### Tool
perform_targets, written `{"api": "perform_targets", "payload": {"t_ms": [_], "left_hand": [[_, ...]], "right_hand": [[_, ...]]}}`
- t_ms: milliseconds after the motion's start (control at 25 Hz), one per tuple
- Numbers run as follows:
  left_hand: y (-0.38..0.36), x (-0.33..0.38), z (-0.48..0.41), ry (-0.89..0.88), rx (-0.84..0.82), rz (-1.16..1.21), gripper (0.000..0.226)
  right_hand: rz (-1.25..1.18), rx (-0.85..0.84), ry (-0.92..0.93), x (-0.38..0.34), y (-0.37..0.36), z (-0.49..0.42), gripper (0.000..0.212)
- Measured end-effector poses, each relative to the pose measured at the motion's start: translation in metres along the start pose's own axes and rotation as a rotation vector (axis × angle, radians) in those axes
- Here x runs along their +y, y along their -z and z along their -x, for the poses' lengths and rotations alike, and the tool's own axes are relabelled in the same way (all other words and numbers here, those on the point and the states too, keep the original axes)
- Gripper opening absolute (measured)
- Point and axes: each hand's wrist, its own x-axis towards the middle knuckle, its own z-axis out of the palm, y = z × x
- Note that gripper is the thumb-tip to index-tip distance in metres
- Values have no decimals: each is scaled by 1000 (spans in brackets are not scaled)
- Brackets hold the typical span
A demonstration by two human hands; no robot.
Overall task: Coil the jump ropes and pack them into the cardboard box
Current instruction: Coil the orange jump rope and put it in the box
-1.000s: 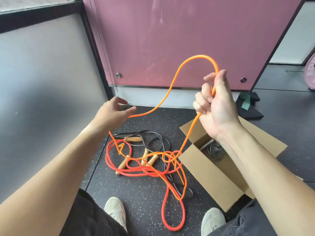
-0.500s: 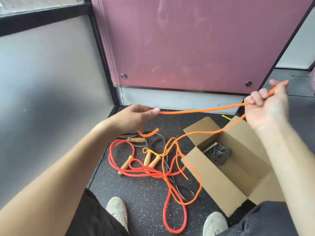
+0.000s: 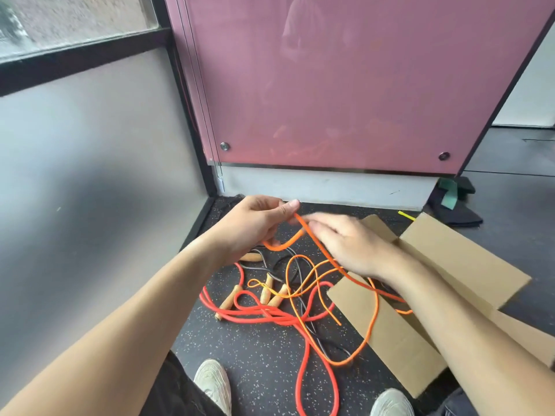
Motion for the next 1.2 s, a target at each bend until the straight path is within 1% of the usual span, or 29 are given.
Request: {"api": "perform_targets", "payload": {"t_ms": [40, 80, 160, 240, 280, 360, 440, 560, 600, 640, 720, 760, 840, 920, 1040, 1080, 1120, 1160, 1200], "left_hand": [[-1, 3, 2, 33, 6, 64, 34], [0, 7, 3, 78, 9, 158, 33], [6, 14, 7, 172, -39, 407, 33], [10, 19, 10, 219, -180, 644, 34], [10, 21, 11, 223, -270, 708, 34], [8, 21, 12, 197, -422, 719, 31], [4, 22, 11, 178, -531, 684, 29], [-2, 24, 15, 184, -651, 664, 32], [-4, 25, 18, 178, -665, 670, 33], [-5, 26, 20, 157, -657, 693, 33], [-7, 30, 23, 72, -575, 787, 31], [-8, 33, 23, 26, -500, 842, 30], [-8, 38, 20, -63, -294, 940, 30], [-2, 39, 13, -181, -104, 1010, 31], [23, 32, -3, -328, 147, 1017, 33], [33, 26, -7, -353, 233, 946, 33], [42, 19, -12, -356, 314, 816, 32], [48, 13, -13, -345, 346, 627, 31], [50, 7, -12, -311, 320, 380, 30]], "right_hand": [[-86, -73, 56, -2, -6, 0, 27], [-173, -57, 85, -1, -7, -1, 30], [-221, 116, 172, 6, 0, -5, 28], [-158, 327, 270, 11, 5, -10, 23], [-123, 431, 285, 13, 6, -12, 23], [-44, 623, 283, 16, 3, -17, 26], [5, 730, 233, 18, 2, -19, 27], [-16, 725, 40, 22, 6, -20, 35], [-7, 702, -2, 25, 6, -20, 38], [20, 653, -5, 27, 5, -20, 39], [76, 465, 54, 25, -7, -16, 37], [91, 360, 89, 22, -16, -15, 35], [83, 212, 143, 14, -32, -13, 30], [35, 89, 151, 8, -43, -11, 29], [42, -128, 180, 2, -51, -5, 34], [57, -152, 228, 0, -52, -4, 35], [82, -130, 312, -3, -51, -2, 35], [120, -47, 417, -4, -47, -2, 35], [173, 78, 512, -4, -40, -2, 34]]}}
